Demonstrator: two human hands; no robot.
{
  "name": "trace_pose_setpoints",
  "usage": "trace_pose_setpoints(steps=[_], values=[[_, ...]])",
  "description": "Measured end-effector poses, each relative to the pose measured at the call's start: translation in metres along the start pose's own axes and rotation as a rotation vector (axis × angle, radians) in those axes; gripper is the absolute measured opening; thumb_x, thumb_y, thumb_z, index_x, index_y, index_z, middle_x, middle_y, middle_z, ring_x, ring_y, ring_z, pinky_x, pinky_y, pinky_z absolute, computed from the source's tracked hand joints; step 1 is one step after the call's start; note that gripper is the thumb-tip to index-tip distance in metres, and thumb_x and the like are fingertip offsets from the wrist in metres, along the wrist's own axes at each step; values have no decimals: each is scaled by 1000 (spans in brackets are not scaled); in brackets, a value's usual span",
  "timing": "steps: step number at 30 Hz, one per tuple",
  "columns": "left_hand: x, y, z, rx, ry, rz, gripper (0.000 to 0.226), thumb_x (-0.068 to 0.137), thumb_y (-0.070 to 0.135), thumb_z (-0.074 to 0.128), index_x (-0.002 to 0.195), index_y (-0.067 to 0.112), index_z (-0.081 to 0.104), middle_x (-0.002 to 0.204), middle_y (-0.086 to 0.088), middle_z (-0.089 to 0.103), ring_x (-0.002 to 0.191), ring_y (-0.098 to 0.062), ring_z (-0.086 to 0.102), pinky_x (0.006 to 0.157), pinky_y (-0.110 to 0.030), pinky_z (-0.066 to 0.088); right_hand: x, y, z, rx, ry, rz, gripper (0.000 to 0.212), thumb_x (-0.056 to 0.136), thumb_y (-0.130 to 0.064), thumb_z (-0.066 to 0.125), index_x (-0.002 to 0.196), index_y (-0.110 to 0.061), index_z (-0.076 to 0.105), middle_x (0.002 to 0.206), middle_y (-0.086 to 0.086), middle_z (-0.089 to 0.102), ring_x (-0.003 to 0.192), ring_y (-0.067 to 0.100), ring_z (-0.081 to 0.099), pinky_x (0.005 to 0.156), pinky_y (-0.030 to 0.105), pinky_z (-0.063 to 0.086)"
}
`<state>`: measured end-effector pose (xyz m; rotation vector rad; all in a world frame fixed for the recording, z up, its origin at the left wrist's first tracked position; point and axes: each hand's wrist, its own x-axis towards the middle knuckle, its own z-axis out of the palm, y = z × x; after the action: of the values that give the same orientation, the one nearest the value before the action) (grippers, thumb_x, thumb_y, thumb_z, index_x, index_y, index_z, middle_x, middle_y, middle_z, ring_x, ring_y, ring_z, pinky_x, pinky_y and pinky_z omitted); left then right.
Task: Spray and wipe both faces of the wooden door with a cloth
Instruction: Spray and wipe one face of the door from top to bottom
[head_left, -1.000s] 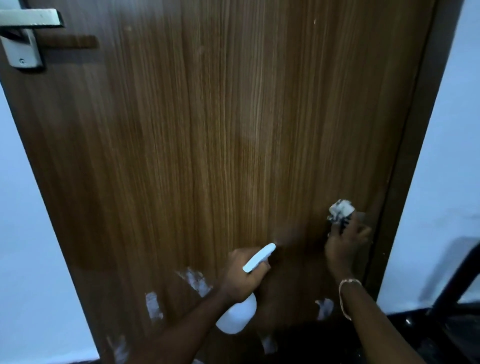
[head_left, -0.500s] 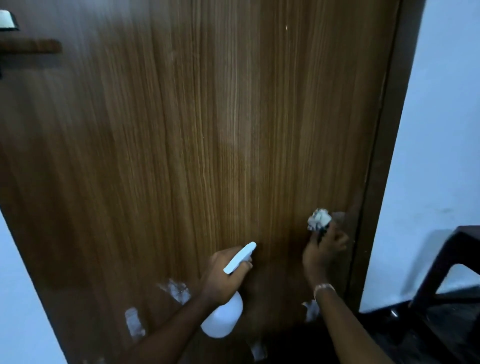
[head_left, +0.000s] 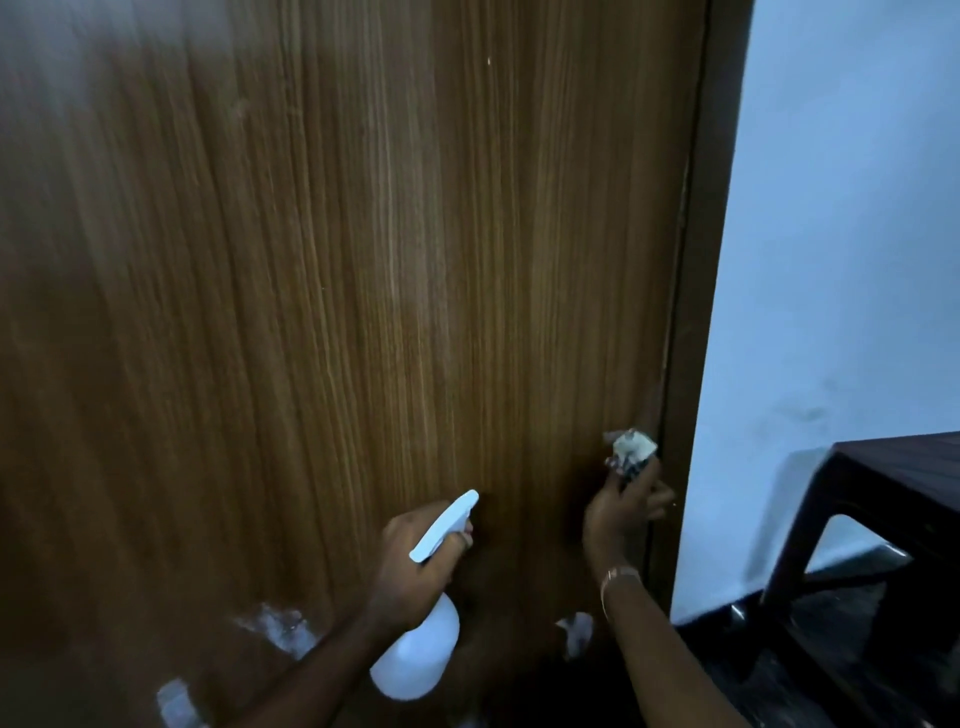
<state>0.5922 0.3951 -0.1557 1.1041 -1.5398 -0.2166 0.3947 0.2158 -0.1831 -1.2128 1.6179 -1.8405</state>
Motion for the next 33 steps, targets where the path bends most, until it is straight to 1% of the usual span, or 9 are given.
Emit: trace_pose_setpoints(steps=[2, 7, 9, 14, 19, 22, 26, 30, 33], values=[[6, 1, 5, -16, -9, 2, 17, 92, 21, 62, 92, 14, 77, 80, 0, 76, 66, -15, 71, 57, -22, 52, 15, -37, 8, 32, 88, 29, 48, 100, -18, 55, 146, -20, 43, 135, 20, 37, 118, 39, 45, 90, 42, 41], [18, 7, 20, -38, -21, 66, 24, 90, 27, 59, 91, 10, 76, 80, -3, 75, 65, -18, 71, 55, -26, 54, -14, 8, 3, -140, -161, -775, 58, 86, -2, 61, 137, -27, 52, 131, 17, 41, 116, 24, 44, 96, 37, 42], [19, 9, 24, -40, -13, 61, 25, 89, 28, 59, 91, 10, 76, 79, -5, 75, 62, -19, 70, 53, -31, 54, -9, 42, -6, -107, -182, -675, 63, 87, 3, 62, 139, -31, 47, 130, 16, 40, 116, 28, 46, 96, 41, 45], [16, 8, 31, -64, -30, 41, 25, 90, 30, 59, 93, 12, 76, 78, -10, 74, 60, -25, 68, 50, -40, 54, 54, -12, -4, 195, 33, 16, 48, 101, -10, 54, 147, -15, 45, 140, 25, 39, 127, 42, 44, 101, 38, 36], [21, 10, 37, -64, -37, 36, 25, 89, 28, 59, 91, 10, 76, 80, -6, 75, 68, -25, 72, 52, -33, 55, 77, -98, -8, 27, 42, -601, 46, 97, -9, 55, 142, -17, 52, 128, 19, 43, 114, 22, 41, 92, 20, 30], [23, 8, 40, -94, -21, 34, 26, 89, 28, 59, 91, 8, 76, 79, -11, 74, 66, -33, 71, 47, -47, 55, 56, -45, -6, -94, -118, -888, 44, 95, -18, 49, 138, -27, 54, 128, 14, 42, 114, 22, 41, 96, 31, 34], [5, -1, 39, -141, 1, 20, 26, 86, 28, 59, 92, 9, 76, 81, -11, 75, 69, -37, 72, 45, -42, 56, 23, 94, -21, -101, -160, -624, 45, 96, -11, 54, 140, -18, 51, 129, 16, 41, 115, 31, 47, 97, 51, 44], [-23, -20, 37, -128, 4, 14, 26, 87, 28, 59, 90, 9, 76, 77, -12, 73, 66, -39, 70, 43, -46, 54, 39, 88, -7, 2, -44, -94, 50, 97, -17, 55, 144, -21, 40, 130, 24, 39, 118, 45, 46, 102, 56, 41], [-40, -36, 39, -120, 2, 14, 25, 88, 28, 59, 91, 11, 76, 78, -11, 74, 64, -37, 70, 43, -50, 53, 13, 62, 1, -50, -36, -383, 51, 94, -6, 58, 142, -17, 47, 131, 22, 40, 115, 33, 43, 93, 32, 33]])
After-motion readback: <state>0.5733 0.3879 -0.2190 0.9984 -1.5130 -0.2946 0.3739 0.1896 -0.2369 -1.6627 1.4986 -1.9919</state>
